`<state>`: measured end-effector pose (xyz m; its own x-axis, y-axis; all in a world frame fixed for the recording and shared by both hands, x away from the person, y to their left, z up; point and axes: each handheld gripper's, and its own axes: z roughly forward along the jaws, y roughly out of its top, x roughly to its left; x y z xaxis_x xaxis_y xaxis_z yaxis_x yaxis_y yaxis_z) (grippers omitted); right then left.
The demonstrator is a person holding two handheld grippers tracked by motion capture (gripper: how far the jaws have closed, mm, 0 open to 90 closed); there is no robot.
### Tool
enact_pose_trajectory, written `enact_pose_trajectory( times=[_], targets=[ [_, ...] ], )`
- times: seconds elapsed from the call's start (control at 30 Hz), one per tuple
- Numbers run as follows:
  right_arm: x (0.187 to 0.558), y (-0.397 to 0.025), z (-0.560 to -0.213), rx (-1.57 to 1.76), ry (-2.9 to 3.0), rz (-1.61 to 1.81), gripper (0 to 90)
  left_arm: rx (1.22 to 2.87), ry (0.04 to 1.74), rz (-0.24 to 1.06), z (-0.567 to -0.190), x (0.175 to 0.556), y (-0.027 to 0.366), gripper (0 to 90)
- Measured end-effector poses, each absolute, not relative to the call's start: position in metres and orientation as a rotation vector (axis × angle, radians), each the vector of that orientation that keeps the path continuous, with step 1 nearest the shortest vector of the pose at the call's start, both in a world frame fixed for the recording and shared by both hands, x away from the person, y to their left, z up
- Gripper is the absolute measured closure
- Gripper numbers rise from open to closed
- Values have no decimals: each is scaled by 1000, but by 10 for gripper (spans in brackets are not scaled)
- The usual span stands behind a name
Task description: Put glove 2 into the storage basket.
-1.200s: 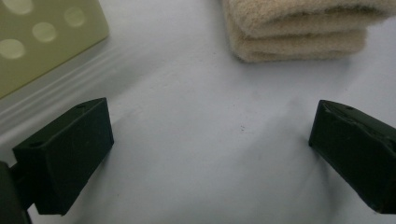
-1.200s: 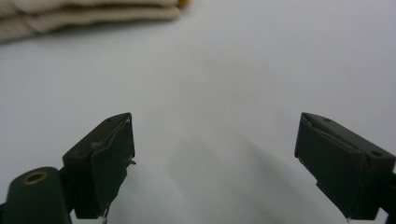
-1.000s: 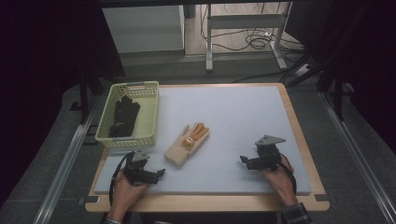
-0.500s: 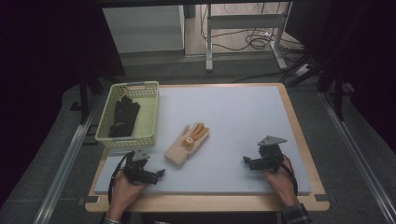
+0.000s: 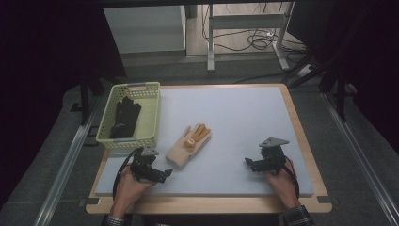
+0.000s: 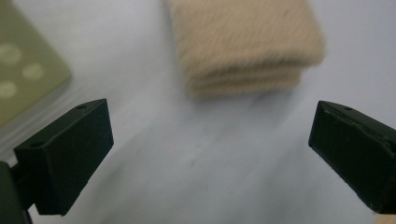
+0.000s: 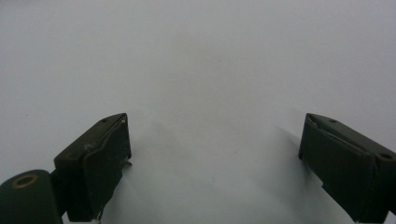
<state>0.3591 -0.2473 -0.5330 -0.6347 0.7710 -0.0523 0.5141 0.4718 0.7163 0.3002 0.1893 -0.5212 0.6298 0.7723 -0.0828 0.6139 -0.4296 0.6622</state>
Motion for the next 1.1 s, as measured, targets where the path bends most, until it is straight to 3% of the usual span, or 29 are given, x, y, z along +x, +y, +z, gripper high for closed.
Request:
enact_pose_trajectory(
  times=[0.47, 0.73, 1.1],
  targets=[
    [359, -247, -533, 1079, 2354, 962, 86, 2171, 1072, 258, -505, 342, 154, 0],
    [359, -247, -533, 1079, 2354, 963, 86, 2231, 1095, 249, -516, 377, 121, 0],
    [359, -247, -533, 1079, 2353, 963, 86, 2300, 1128, 291, -535, 393, 103, 0]
  ],
)
